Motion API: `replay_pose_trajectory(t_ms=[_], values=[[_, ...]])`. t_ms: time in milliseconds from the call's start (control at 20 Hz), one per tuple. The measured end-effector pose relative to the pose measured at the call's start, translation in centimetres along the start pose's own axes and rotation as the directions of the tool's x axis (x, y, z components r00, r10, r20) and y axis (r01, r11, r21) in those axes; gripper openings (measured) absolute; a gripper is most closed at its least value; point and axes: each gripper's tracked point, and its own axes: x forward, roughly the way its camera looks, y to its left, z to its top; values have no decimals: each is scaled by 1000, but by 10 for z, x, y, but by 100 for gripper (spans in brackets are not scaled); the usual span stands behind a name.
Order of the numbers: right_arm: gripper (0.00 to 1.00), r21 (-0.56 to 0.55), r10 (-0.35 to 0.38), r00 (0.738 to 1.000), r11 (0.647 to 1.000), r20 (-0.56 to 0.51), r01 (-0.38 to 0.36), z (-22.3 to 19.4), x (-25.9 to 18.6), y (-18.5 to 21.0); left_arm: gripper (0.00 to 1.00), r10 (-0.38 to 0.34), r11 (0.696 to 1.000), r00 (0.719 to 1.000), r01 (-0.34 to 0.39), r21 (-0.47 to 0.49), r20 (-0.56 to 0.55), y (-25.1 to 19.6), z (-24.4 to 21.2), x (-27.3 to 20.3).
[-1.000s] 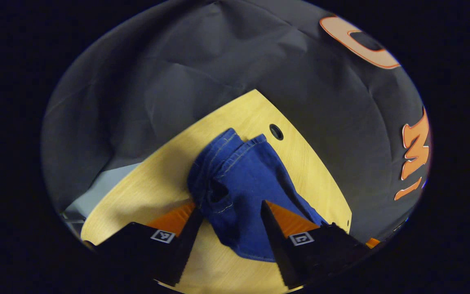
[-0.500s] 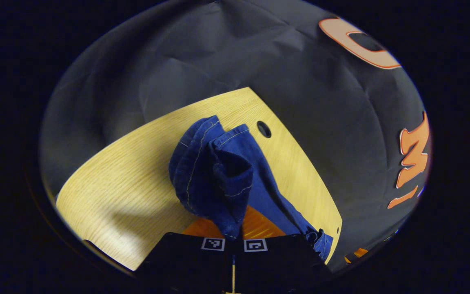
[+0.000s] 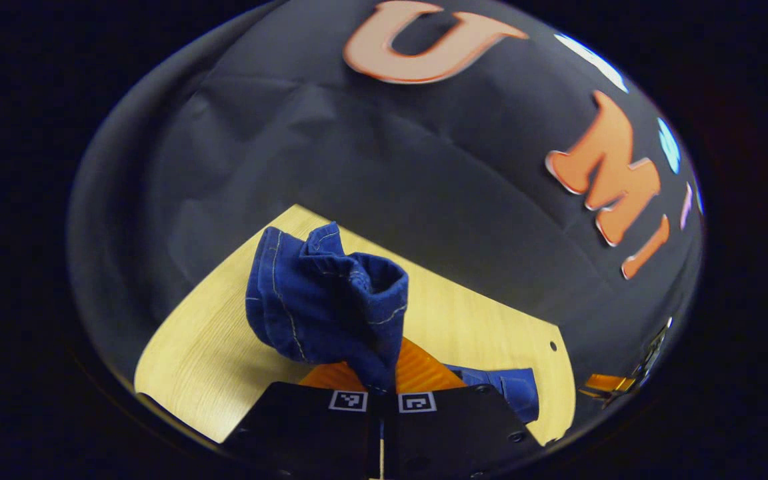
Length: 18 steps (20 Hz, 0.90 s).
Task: Grasp the waist and the cuffs of the jeans and fold them to make the two legs overlap; first hold the waist and fold one-third of the jeans toward the cuffs, then hold the cuffs and fold the remaining one-third in the same direction to finish folding.
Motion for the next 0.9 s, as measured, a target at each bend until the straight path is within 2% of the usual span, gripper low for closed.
replay_pose_trajectory(t_ms=[200, 400, 550, 700, 800, 900], values=[[97, 35, 12, 1000, 999, 28, -13, 19, -18, -27, 2, -54, 990, 998, 52, 131, 19, -79, 15, -6], [97, 45, 18, 998, 999, 62, -20, 37, -39, -58, 2, -119, 969, 993, 118, 215, -10, -168, -1, 5], [97, 66, 9, 997, 998, 78, -14, 42, -58, -89, 2, -155, 957, 985, 168, 237, -75, -231, -34, 22], [97, 107, -16, 996, 994, 86, 6, 40, -75, -127, 2, -160, 940, 975, 198, 277, -152, -280, -78, 43], [97, 143, -34, 996, 989, 81, 22, 34, -81, -147, 2, -144, 929, 964, 210, 305, -225, -304, -126, 59], [97, 170, -44, 997, 985, 70, 31, 27, -86, -164, 3, -98, 905, 953, 205, 372, -286, -316, -178, 76]])
